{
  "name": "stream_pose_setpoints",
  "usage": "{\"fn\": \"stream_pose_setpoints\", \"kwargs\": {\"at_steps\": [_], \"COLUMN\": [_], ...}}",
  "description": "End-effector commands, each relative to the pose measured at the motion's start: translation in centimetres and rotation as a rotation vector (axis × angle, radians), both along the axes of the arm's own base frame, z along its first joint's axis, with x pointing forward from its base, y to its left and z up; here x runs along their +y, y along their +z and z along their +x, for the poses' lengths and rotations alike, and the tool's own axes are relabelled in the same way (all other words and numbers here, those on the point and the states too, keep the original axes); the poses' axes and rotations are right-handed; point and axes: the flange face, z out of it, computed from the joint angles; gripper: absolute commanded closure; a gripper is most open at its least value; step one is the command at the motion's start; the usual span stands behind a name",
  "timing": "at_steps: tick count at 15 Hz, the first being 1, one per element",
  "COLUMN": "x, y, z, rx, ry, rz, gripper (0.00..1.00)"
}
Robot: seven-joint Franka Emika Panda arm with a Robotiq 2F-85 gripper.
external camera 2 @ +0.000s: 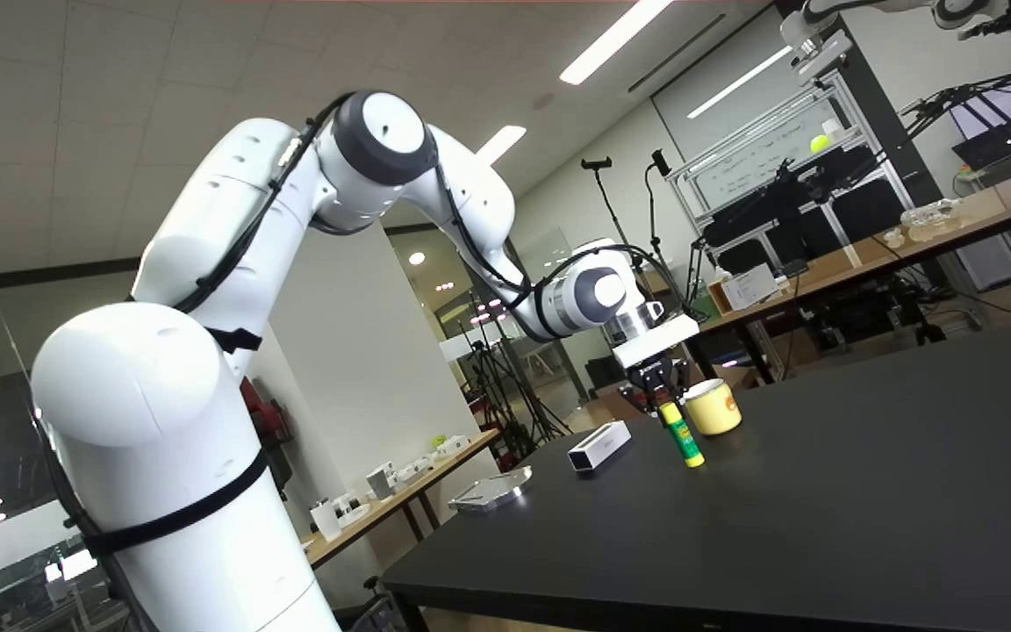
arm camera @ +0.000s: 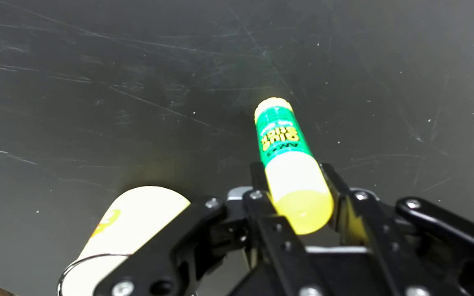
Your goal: Take the glue stick out of the cup and put it on the table
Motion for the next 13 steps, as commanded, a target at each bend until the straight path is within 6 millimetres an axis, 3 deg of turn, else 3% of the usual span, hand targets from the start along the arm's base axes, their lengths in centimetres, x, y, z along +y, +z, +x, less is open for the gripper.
{"fn": "stream_pose_setpoints", "kwargs": {"at_steps": [1,2,8,10,11,13], "x": [0.0,0.0,0.0,0.0,0.1,0.1], "y": [0.4,0.7,3.4,4.3,2.9,3.1], "z": [0.9,0.9,0.7,0.7,1.1,1.1], "rx": [-0.004,-0.007,-0.043,-0.047,-0.046,-0.047], "ry": [-0.03,-0.031,-0.027,-0.026,-0.006,-0.003], "rz": [-0.005,-0.001,0.012,0.002,0.002,0.0], "gripper": [0.41,0.4,0.02,0.0,0.0,0.0]}}
